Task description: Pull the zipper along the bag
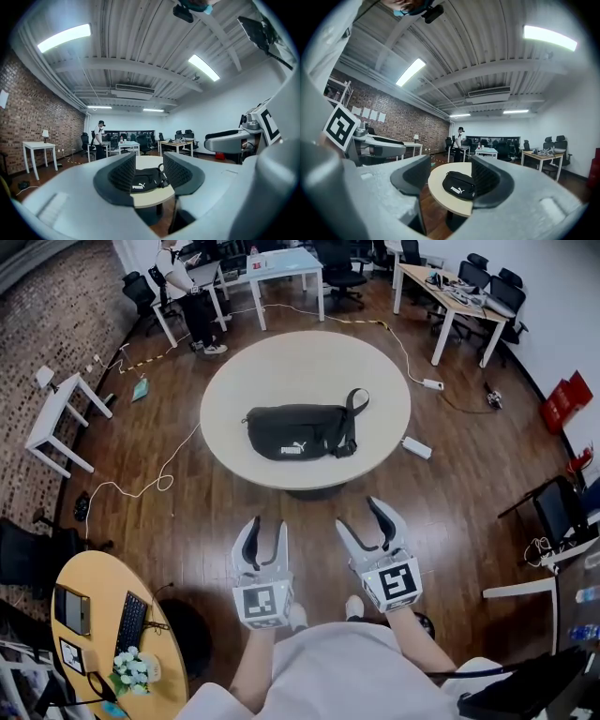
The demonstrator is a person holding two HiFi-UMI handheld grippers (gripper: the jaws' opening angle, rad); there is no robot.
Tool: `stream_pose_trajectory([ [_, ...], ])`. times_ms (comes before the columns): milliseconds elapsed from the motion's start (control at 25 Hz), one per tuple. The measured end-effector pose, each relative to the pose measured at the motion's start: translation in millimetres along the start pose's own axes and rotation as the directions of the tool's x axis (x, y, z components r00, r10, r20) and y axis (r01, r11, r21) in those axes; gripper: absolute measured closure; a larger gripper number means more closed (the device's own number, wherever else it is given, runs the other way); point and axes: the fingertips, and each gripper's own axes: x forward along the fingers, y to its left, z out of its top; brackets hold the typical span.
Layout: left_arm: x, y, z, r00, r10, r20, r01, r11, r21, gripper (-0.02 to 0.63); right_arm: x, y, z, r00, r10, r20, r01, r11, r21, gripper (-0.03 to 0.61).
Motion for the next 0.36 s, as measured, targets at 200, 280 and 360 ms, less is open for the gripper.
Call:
stream_pose_trajectory([
  [200, -5.4, 8.0, -0.6, 1.000, 0.002, -0.004, -0.003, 1.000, -0.018, 0.411, -0.1, 5.6, 0.5, 1.000, 0.000, -0.013, 0.000, 1.000, 0.000, 0.327],
  [280, -7.2, 10.5, 0.1, 1.000, 0.004, -0.002, -0.004, 1.000, -0.020, 0.411, 1.0, 8.5, 1.3, 1.000, 0.004, -0.010, -0.004, 1.000, -0.001, 0.327],
  [360, -9.2, 12.9, 0.8, 1.000, 0.007, -0.001, -0.007, 1.000, -0.022, 0.411, 2.1, 11.4, 2.2, 1.000, 0.008, -0.007, -0.009, 1.000, -0.002, 0.327],
])
